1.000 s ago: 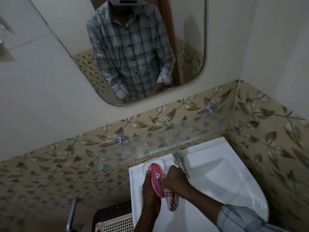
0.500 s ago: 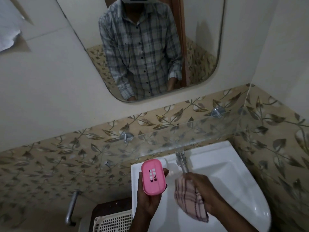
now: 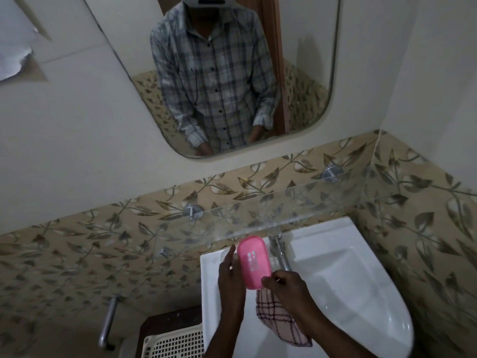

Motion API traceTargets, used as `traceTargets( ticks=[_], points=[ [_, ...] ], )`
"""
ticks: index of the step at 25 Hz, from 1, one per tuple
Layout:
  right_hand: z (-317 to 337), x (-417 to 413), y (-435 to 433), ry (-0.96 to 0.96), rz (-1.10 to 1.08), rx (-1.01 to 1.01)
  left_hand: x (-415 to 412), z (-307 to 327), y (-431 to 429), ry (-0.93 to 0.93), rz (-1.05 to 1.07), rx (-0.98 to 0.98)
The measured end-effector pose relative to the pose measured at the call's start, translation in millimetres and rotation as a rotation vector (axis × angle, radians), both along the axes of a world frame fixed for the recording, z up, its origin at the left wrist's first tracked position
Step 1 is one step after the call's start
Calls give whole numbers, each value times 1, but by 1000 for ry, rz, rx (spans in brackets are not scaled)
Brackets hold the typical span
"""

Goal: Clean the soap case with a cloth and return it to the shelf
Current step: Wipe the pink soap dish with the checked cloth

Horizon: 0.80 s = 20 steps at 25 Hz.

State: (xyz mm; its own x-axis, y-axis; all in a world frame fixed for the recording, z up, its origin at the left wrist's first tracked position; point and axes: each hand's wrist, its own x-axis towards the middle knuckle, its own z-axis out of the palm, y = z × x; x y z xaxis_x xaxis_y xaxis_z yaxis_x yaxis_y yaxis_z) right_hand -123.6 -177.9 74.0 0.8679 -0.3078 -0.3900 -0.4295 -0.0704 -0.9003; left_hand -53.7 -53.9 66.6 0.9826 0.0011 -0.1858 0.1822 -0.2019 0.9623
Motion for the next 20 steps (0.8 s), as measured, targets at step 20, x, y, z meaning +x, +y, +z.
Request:
traceTargets(
  ticks=[20],
  points=[
    [-8, 11, -34, -90, -9, 325, 11, -2, 30, 581, -40, -576]
  ],
)
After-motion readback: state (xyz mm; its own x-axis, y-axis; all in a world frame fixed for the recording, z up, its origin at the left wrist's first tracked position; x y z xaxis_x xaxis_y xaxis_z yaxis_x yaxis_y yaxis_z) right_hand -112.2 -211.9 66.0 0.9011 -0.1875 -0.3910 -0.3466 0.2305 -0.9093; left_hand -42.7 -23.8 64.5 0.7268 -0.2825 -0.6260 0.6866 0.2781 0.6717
